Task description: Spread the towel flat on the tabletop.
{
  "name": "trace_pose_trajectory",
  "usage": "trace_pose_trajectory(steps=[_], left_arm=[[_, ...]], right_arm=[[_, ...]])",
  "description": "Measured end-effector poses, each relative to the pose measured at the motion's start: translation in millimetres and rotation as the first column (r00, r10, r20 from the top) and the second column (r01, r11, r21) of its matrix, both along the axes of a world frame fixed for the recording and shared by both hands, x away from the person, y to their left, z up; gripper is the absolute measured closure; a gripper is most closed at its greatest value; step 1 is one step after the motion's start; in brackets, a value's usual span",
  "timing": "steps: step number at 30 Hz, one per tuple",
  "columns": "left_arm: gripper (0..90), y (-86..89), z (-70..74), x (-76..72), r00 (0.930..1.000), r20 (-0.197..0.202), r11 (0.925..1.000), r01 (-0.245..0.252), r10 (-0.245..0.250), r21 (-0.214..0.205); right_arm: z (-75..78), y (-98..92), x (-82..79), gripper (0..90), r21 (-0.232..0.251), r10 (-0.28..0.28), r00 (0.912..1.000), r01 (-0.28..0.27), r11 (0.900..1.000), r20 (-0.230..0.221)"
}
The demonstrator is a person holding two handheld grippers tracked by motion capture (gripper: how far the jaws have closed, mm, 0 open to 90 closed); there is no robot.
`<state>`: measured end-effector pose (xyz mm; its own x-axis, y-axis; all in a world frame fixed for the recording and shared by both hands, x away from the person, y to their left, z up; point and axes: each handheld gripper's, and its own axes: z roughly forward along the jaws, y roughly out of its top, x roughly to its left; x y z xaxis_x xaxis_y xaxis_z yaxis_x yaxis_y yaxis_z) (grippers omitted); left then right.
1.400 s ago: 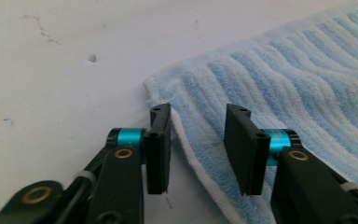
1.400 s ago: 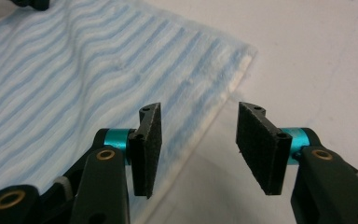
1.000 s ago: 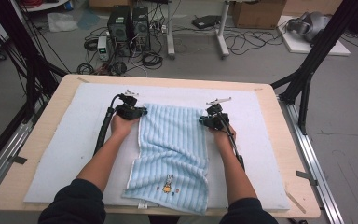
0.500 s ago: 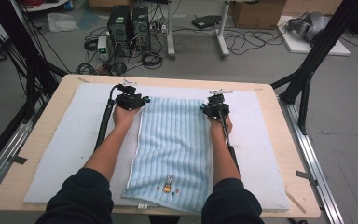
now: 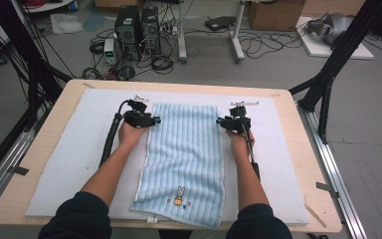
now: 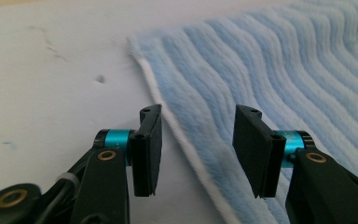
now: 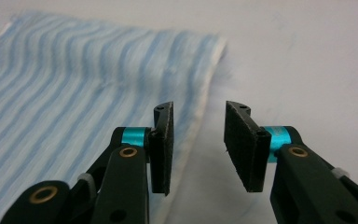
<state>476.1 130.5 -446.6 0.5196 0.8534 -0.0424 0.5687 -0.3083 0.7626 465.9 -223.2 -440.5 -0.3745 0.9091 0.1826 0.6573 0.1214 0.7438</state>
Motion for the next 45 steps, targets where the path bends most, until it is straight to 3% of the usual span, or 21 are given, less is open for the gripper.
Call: trace_pose_trajectory(steps=[1,2,3,4,6,9,12,13,15,18,22,26,31,33,35,37,38,39,42,43,45], left_arm=[[56.8,-2.6,0.1,-1.9,0.9998,0.015,0.9997,0.009,-0.009,0.022],[70.3,-5.2,0.5,-2.9,0.9989,0.013,0.9989,0.045,-0.045,0.013],[85.2,-7.5,0.8,-3.1,0.9988,0.016,0.9986,0.047,-0.047,0.025],[86.2,-10.6,1.3,-3.3,0.9987,0.027,0.998,0.041,-0.042,0.048],[87.0,-11.1,1.5,-1.8,0.999,0.044,0.9978,0.003,-0.006,0.066],[86.9,-4.0,-2.0,4.2,0.9958,0.049,0.9968,-0.078,0.077,0.017],[83.4,-6.4,-3.4,3.7,0.9928,0.089,0.995,-0.086,0.081,0.052],[75.6,-5.7,-3.6,3.8,0.9912,0.098,0.9941,-0.095,0.089,0.054],[52.9,1.3,-1.3,4.3,0.9919,0.071,0.9944,-0.106,0.105,0.007],[47.5,13.9,2.6,-1.6,0.9947,0.064,0.9963,-0.078,0.081,-0.036],[47.5,22.2,1.0,-16.8,0.9986,0.046,0.9925,-0.022,0.028,-0.12],[46.6,27.2,0.6,-36.5,0.9992,0.034,0.9851,0.028,-0.022,-0.17],[48.4,27.7,6.7,-58.5,0.9948,0.015,0.9763,0.102,-0.101,-0.191],[48.5,23.0,8.4,-65.0,0.989,-0.017,0.9736,0.142,-0.147,-0.179],[46.8,15.8,9.0,-70.6,0.981,-0.043,0.9753,0.183,-0.189,-0.124],[49.7,9.6,5.4,-78.9,0.979,-0.021,0.9766,0.201,-0.203,-0.078],[55.4,6.2,1.1,-82.3,0.9758,-0.024,0.9756,0.217,-0.217,-0.037],[61.5,5.5,-0.1,-84.6,0.9772,0.006,0.9771,0.212,-0.212,-0.015],[84.9,8.6,-1.6,-84.5,0.9842,0.008,0.9831,0.177,-0.177,-0.047],[86.5,9.3,-1.8,-83.2,0.9846,0.01,0.9834,0.175,-0.174,-0.049],[87.2,9.5,-2.3,-79.5,0.9864,0.026,0.9855,0.163,-0.162,-0.045]], right_arm=[[-3.0,4.2,-2.3,62.4,-0.016,0.027,0.9995,-0.027,0.9995,-0.015],[-4.8,7.2,-3.8,61.8,-0.035,0.04,0.999,-0.041,0.9986,-0.02],[-6.4,11.4,-7.2,62.3,-0.071,0.042,0.9991,-0.042,0.9966,0.001],[-6.7,12.5,-8.0,63.8,-0.081,0.039,0.9992,-0.038,0.996,0.009],[-6.8,12.9,-8.9,86.0,-0.08,0.046,0.9989,-0.045,0.9957,0.005],[-6.5,19.7,-7.4,87.4,-0.123,0.074,0.997,-0.07,0.9899,0.025],[-9.4,24.2,-3.7,85.3,-0.126,0.034,0.9971,-0.025,0.9917,0.068],[-10.6,24.2,-1.9,81.7,-0.111,0.018,0.9974,-0.01,0.9938,0.069],[-8.9,20.1,-1.1,71.4,-0.058,-0.001,0.9972,0.006,0.9983,0.075],[-3.2,10.3,-7.2,65.0,-0.032,0.009,0.9965,-0.007,0.9995,0.083],[2.8,-1.3,-19.7,60.6,0.006,0.038,0.996,-0.039,0.9992,0.08],[6.7,-0.9,-37.1,56.2,-0.023,0.129,0.9897,-0.127,0.9916,0.063],[11.8,-0.5,-66.7,57.0,-0.049,0.205,0.9772,-0.202,0.9781,0.055],[10.8,0.3,-74.0,57.3,-0.063,0.215,0.9761,-0.213,0.975,0.03],[9.8,2.4,-75.8,58.2,-0.073,0.226,0.974,-0.226,0.9715,0.003],[10.2,7.2,-77.8,61.1,-0.094,0.233,0.9724,-0.233,0.9681,-0.002],[10.4,9.8,-78.6,62.7,-0.099,0.247,0.9691,-0.246,0.9642,-0.005],[9.0,13.6,-78.7,64.7,-0.125,0.251,0.9679,-0.251,0.9599,-0.015],[1.8,19.9,-77.9,72.4,-0.171,0.237,0.9701,-0.242,0.9549,-0.054],[2.2,20.0,-77.5,81.2,-0.18,0.233,0.9714,-0.237,0.9546,-0.045],[1.9,20.9,-73.8,86.9,-0.179,0.24,0.9699,-0.243,0.9532,-0.039]])
